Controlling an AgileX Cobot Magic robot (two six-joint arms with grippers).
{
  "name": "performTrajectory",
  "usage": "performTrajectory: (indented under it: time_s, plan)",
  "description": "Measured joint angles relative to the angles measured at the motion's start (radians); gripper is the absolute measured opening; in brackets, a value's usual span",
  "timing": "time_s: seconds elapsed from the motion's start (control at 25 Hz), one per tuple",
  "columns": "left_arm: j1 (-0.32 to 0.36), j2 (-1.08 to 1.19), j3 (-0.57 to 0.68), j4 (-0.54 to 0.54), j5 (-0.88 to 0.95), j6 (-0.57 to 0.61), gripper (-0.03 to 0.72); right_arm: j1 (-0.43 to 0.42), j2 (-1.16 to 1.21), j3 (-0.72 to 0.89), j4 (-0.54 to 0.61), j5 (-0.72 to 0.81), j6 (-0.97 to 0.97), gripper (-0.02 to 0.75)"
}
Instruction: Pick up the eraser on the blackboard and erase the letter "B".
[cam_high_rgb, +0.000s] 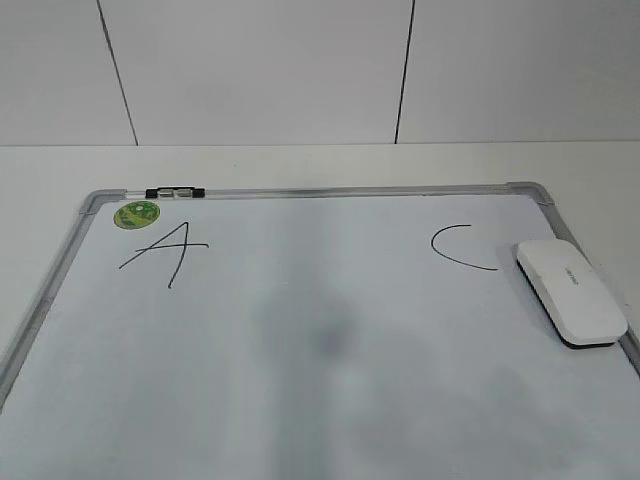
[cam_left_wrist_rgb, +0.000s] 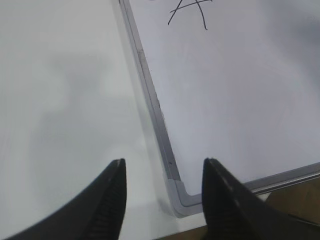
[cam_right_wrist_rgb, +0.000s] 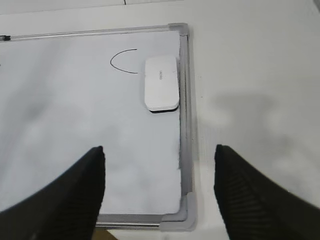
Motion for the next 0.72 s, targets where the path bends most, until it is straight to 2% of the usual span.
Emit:
performTrajectory:
  time_s: [0.16, 0.32, 0.72]
  plan:
    - [0.000, -0.172, 0.065, 0.001, 0.002, 0.000, 0.370, 0.000, -0.123, 0.124, -0.032, 0.000, -0.010, 0.549]
    - [-0.002, -0.187, 0.106, 0.002, 0.006, 0.000, 0.370, 0.000, -0.135, 0.217, -0.039, -0.006, -0.014, 0.549]
    - [-0.002, -0.187, 0.157, 0.024, -0.135, 0.000, 0.360, 0.000, -0.135, 0.265, -0.088, -0.108, -0.015, 0.549]
